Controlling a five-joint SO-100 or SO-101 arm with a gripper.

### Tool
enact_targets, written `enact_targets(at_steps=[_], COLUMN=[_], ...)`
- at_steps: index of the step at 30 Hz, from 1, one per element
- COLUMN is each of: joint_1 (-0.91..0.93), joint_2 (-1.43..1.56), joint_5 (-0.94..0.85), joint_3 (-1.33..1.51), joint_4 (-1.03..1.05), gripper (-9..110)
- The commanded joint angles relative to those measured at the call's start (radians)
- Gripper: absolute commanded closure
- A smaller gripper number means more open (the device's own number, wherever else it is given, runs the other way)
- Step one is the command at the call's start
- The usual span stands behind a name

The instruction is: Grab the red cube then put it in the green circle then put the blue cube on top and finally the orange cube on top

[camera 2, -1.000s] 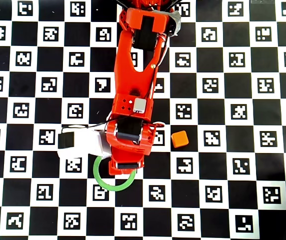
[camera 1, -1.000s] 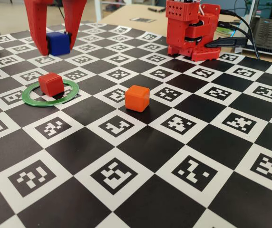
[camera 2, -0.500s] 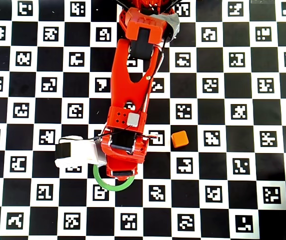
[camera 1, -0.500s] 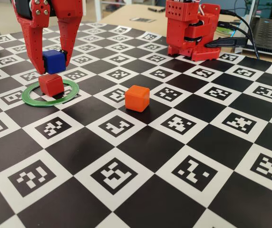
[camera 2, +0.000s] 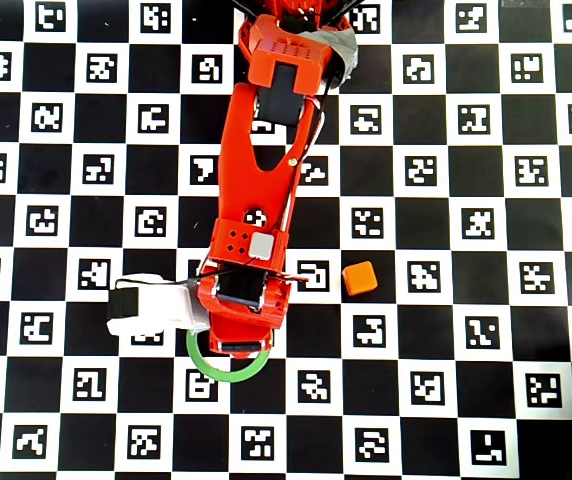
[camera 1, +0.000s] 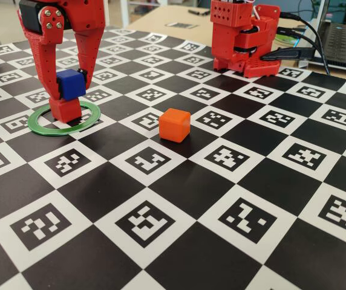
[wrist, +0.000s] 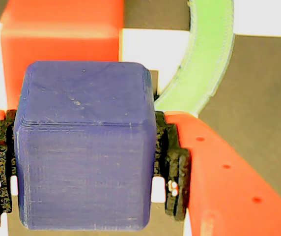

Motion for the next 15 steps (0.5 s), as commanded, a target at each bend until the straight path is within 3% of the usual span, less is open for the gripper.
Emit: enact_targets(at_steps=[1, 15], joint_1=[0.015, 0.021], joint_2=[0.035, 0.006], joint_5=[-0.005, -0.011], joint_3=[-0.084, -0.117], joint_4=[-0.011, -0.025], gripper=[88, 88])
